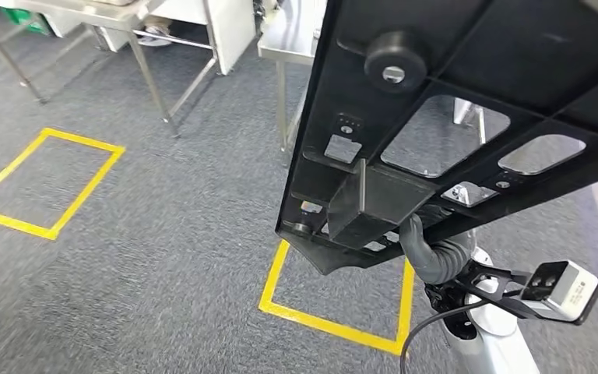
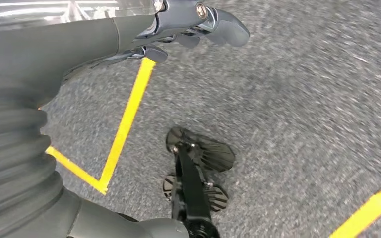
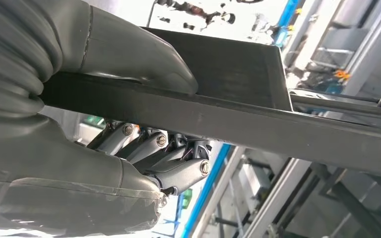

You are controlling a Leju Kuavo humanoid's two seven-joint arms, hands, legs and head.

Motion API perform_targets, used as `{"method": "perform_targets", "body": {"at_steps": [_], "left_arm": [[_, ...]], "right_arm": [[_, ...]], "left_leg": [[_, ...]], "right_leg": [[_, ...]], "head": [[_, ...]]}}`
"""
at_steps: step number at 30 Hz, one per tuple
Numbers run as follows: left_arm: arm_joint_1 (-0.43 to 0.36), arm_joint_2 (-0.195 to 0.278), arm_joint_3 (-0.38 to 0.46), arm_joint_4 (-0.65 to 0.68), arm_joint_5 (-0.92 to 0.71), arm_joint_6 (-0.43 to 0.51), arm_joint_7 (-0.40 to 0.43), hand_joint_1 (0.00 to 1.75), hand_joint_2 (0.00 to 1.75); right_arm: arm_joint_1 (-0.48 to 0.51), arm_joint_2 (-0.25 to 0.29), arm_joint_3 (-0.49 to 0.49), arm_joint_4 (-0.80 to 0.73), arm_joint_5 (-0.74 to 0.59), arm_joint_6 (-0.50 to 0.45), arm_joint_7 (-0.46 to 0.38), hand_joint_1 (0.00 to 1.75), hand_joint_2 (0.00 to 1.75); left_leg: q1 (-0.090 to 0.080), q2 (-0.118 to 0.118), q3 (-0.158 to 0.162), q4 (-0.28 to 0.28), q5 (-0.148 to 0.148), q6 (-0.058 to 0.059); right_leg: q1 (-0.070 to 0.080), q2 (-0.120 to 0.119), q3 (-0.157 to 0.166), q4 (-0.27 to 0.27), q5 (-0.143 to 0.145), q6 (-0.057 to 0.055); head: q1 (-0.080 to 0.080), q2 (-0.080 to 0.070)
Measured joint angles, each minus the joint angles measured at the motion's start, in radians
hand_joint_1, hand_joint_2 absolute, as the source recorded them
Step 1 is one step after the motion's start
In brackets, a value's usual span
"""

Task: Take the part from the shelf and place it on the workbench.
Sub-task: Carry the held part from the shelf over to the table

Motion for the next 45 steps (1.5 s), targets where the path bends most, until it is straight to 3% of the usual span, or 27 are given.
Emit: {"method": "perform_targets", "body": {"at_steps": [2,3,5,7,9,10,11,13,15,17,18,20,22,24,25,26,27,29,30,33,35,38,39,40,41,43,45], "left_arm": [[0.000,-0.002,0.000,0.000,0.000,-0.001,-0.001,0.00,1.75],[-0.002,-0.004,0.000,0.000,0.000,-0.001,-0.001,0.00,1.75],[-0.004,-0.008,0.000,0.000,0.000,-0.002,-0.003,0.00,1.75],[-0.004,-0.010,0.000,0.000,0.000,-0.005,-0.005,0.00,1.75],[-0.002,-0.013,0.002,0.000,0.000,-0.011,-0.008,0.00,1.75],[-0.003,-0.014,0.002,0.000,0.000,-0.013,-0.011,0.00,1.75],[-0.004,-0.016,0.003,0.000,0.000,-0.016,-0.014,0.00,1.75],[-0.007,-0.018,0.004,0.000,-0.001,-0.020,-0.020,0.00,1.75],[-0.008,-0.019,0.005,0.000,-0.002,-0.024,-0.024,0.00,1.75],[-0.009,-0.020,0.005,0.000,-0.003,-0.027,-0.026,0.00,1.75],[-0.010,-0.020,0.005,0.000,-0.003,-0.028,-0.026,0.00,1.75],[-0.010,-0.021,0.007,0.000,-0.003,-0.032,-0.026,0.00,1.75],[-0.008,-0.020,0.011,0.000,-0.004,-0.033,-0.024,0.00,1.75],[-0.004,-0.019,0.016,0.000,-0.007,-0.033,-0.020,0.00,1.75],[-0.003,-0.018,0.019,0.000,-0.009,-0.034,-0.019,0.00,1.75],[-0.002,-0.018,0.020,0.000,-0.013,-0.034,-0.019,0.00,1.75],[-0.002,-0.017,0.022,0.000,-0.016,-0.034,-0.019,0.00,1.75],[-0.004,-0.015,0.023,0.000,-0.022,-0.036,-0.022,0.00,1.75],[-0.005,-0.014,0.024,0.000,-0.025,-0.037,-0.023,0.00,1.75],[-0.007,-0.012,0.024,0.000,-0.035,-0.044,-0.027,0.00,1.75],[-0.008,-0.012,0.024,0.000,-0.041,-0.047,-0.028,0.00,1.75],[-0.008,-0.012,0.024,0.000,-0.047,-0.049,-0.028,0.00,1.75],[-0.008,-0.012,0.024,0.000,-0.048,-0.049,-0.028,0.00,1.75],[-0.008,-0.012,0.024,0.000,-0.049,-0.050,-0.028,0.00,1.75],[-0.008,-0.012,0.024,0.000,-0.050,-0.050,-0.028,0.00,1.75],[-0.008,-0.012,0.024,0.000,-0.050,-0.051,-0.028,0.00,1.75],[-0.008,-0.012,0.024,0.000,-0.051,-0.051,-0.028,0.00,1.75]], "right_arm": [[-0.001,0.001,0.000,0.002,0.000,0.000,0.000,1.75,1.75],[-0.001,0.001,0.000,0.002,0.000,0.000,0.000,1.75,1.75],[-0.006,0.001,0.000,0.004,0.000,0.001,0.000,1.75,1.75],[-0.012,0.003,0.000,0.008,0.001,0.003,0.002,1.75,1.75],[-0.020,0.006,0.002,0.019,0.003,0.009,0.005,1.75,1.75],[-0.026,0.008,0.003,0.025,0.004,0.013,0.006,1.75,1.75],[-0.034,0.008,0.004,0.030,0.005,0.016,0.009,1.75,1.75],[-0.050,0.010,0.006,0.038,0.006,0.019,0.016,1.75,1.75],[-0.061,0.014,0.007,0.042,0.006,0.020,0.022,1.75,1.75],[-0.066,0.016,0.008,0.046,0.006,0.019,0.027,1.75,1.75],[-0.067,0.017,0.008,0.048,0.008,0.017,0.031,1.75,1.75],[-0.074,0.019,0.009,0.052,0.012,0.013,0.040,1.75,1.75],[-0.082,0.024,0.012,0.057,0.014,0.007,0.046,1.75,1.75],[-0.086,0.028,0.017,0.063,0.014,-0.001,0.051,1.75,1.75],[-0.088,0.029,0.019,0.065,0.013,-0.004,0.054,1.75,1.75],[-0.090,0.029,0.020,0.067,0.011,-0.007,0.056,1.75,1.75],[-0.092,0.029,0.022,0.068,0.009,-0.011,0.057,1.75,1.75],[-0.095,0.029,0.024,0.069,0.006,-0.016,0.056,1.75,1.75],[-0.097,0.029,0.025,0.069,0.005,-0.018,0.055,1.75,1.75],[-0.100,0.029,0.027,0.068,0.004,-0.020,0.054,1.75,1.75],[-0.102,0.029,0.027,0.068,0.004,-0.022,0.053,1.75,1.75],[-0.099,0.029,0.027,0.068,0.004,-0.025,0.051,1.75,1.75],[-0.097,0.029,0.027,0.068,0.004,-0.027,0.051,1.75,1.75],[-0.095,0.029,0.027,0.068,0.004,-0.029,0.050,1.75,1.75],[-0.093,0.029,0.027,0.068,0.004,-0.031,0.050,1.75,1.75],[-0.093,0.028,0.027,0.068,0.004,-0.034,0.048,1.75,1.75],[-0.091,0.028,0.027,0.068,0.005,-0.036,0.042,1.75,1.75]], "left_leg": [[-0.002,0.015,0.002,-0.005,0.001,0.010],[0.000,0.027,0.004,-0.009,0.004,0.017],[0.003,0.050,0.008,-0.019,0.009,0.030],[-0.001,0.073,0.009,-0.020,0.009,0.036],[-0.003,0.098,0.009,-0.019,0.007,0.037],[-0.003,0.110,0.010,-0.019,0.005,0.036],[-0.004,0.122,0.012,-0.019,0.003,0.034],[-0.007,0.141,0.019,-0.019,-0.002,0.028],[-0.012,0.158,0.024,-0.018,-0.007,0.018],[-0.014,0.177,0.029,-0.020,-0.011,0.006],[-0.012,0.172,0.030,-0.017,-0.016,0.000],[-0.008,0.131,0.010,0.037,-0.054,-0.010],[-0.005,0.086,-0.051,0.165,-0.117,-0.014],[-0.005,0.077,-0.106,0.264,-0.143,-0.016],[-0.005,0.076,-0.111,0.263,-0.127,-0.016],[-0.005,0.076,-0.097,0.223,-0.094,-0.014],[-0.005,0.075,-0.070,0.155,-0.051,-0.011],[-0.008,0.070,-0.018,0.034,-0.002,-0.001],[-0.010,0.068,-0.006,0.003,0.005,0.006],[-0.010,0.067,0.003,-0.014,0.003,0.028],[-0.008,0.069,0.011,-0.018,0.004,0.039],[-0.008,0.072,0.014,-0.018,0.000,0.044],[-0.008,0.072,0.016,-0.017,-0.002,0.044],[-0.008,0.073,0.019,-0.017,-0.005,0.044],[-0.008,0.073,0.024,-0.017,-0.009,0.042],[-0.008,0.074,0.036,-0.017,-0.020,0.035],[-0.010,0.076,0.043,-0.018,-0.029,0.025]], "right_leg": [[-0.003,0.019,-0.007,-0.001,0.004,0.013],[-0.003,0.015,-0.009,0.003,0.001,0.019],[-0.001,-0.031,-0.037,0.060,-0.034,0.028],[-0.002,-0.084,-0.102,0.190,-0.096,0.035],[-0.006,-0.098,-0.147,0.279,-0.117,0.039],[-0.007,-0.102,-0.141,0.266,-0.099,0.039],[-0.007,-0.110,-0.114,0.213,-0.068,0.037],[0.001,-0.158,-0.037,0.069,-0.012,0.026],[0.010,-0.189,-0.001,-0.003,0.004,0.014],[0.012,-0.170,-0.003,-0.009,0.005,0.005],[0.010,-0.161,-0.002,-0.012,0.007,0.000],[0.004,-0.145,0.001,-0.019,0.011,-0.012],[0.003,-0.130,0.002,-0.019,0.011,-0.019],[0.004,-0.114,0.002,-0.017,0.009,-0.021],[0.004,-0.107,0.003,-0.015,0.008,-0.021],[0.004,-0.101,0.005,-0.013,0.006,-0.020],[0.004,-0.096,0.007,-0.011,0.003,-0.018],[0.007,-0.089,0.010,-0.006,-0.003,-0.010],[0.008,-0.087,0.009,-0.006,-0.005,-0.005],[0.008,-0.086,0.007,0.006,0.000,0.015],[0.005,-0.091,-0.011,0.051,-0.025,0.028],[-0.001,-0.095,-0.107,0.230,-0.112,0.039],[-0.003,-0.095,-0.135,0.275,-0.125,0.040],[-0.005,-0.096,-0.147,0.287,-0.120,0.041],[-0.007,-0.097,-0.139,0.259,-0.095,0.040],[-0.008,-0.105,-0.083,0.125,-0.017,0.035],[-0.002,-0.116,-0.042,0.024,0.012,0.022]], "head": [[0.000,0.000],[0.000,0.000],[0.007,0.000],[0.013,0.000],[0.014,0.000],[0.014,0.000],[0.014,0.000],[0.014,0.000],[0.013,0.000],[0.012,0.000],[0.011,0.000],[0.008,0.000],[0.005,0.000],[0.003,0.000],[0.003,0.000],[0.003,0.000],[0.003,0.000],[0.003,0.000],[0.003,0.000],[0.003,0.000],[0.006,0.000],[0.010,0.000],[0.010,0.000],[0.010,0.000],[0.010,0.000],[0.010,0.000],[0.010,0.000]]}}
